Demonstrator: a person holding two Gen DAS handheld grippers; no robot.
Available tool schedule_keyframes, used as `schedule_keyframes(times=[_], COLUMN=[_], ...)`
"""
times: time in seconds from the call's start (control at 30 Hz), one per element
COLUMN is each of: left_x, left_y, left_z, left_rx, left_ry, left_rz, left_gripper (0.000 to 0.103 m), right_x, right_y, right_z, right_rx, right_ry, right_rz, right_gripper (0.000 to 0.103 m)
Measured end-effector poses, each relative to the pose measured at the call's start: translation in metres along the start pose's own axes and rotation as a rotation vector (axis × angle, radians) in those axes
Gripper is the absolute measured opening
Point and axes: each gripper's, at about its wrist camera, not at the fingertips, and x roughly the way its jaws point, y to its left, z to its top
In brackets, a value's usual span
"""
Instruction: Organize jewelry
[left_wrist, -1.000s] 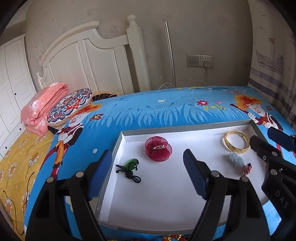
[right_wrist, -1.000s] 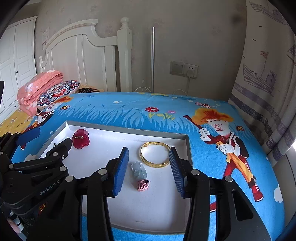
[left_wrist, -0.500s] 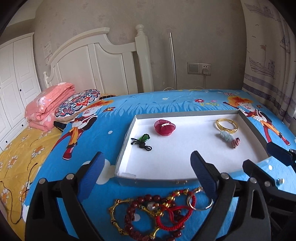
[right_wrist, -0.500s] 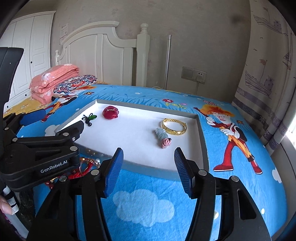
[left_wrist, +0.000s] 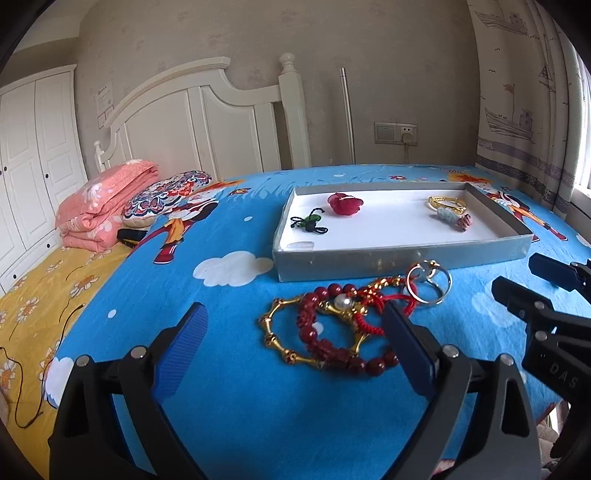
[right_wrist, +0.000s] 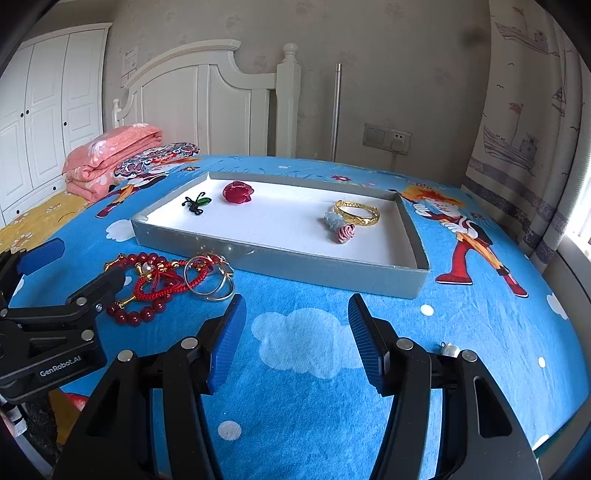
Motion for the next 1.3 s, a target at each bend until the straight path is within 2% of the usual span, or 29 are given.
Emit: schedule_keyframes(times=[0.37, 0.77, 0.9, 1.17, 1.3], left_x=[-0.017, -0.016, -0.018, -0.018, -0.018], left_y=[0.029, 0.043, 0.041, 0.045, 0.048], left_z=[-0.015, -0.026, -0.026, -0.029, -0.030], left_rx=[-0.060, -0.084, -0.068, -0.076, -0.086], left_ry=[-0.039, -0.014, -0.030, -0.036, -0.032], left_rz=[0.025, 0.044, 0.049, 0.049, 0.047], left_gripper=[0.093, 0.093, 0.093, 0.094, 0.094], right_x=[0.002, 0.011, 0.018, 0.038, 0.048], right_y=[0.012, 0.031, 0.037, 0.051, 0.057], right_z=[-0.006, 0.002, 0.015, 0.034, 0.040], right_rx=[-0.027, -0.037, -0.017, 0.042, 0.031], right_ry=[0.002, 0.036, 0.042, 0.118, 0.154], right_rz=[-0.006, 0.084, 0.084, 0.062, 0.024], right_gripper=[0.055, 0.061, 0.061, 0.061, 0.061])
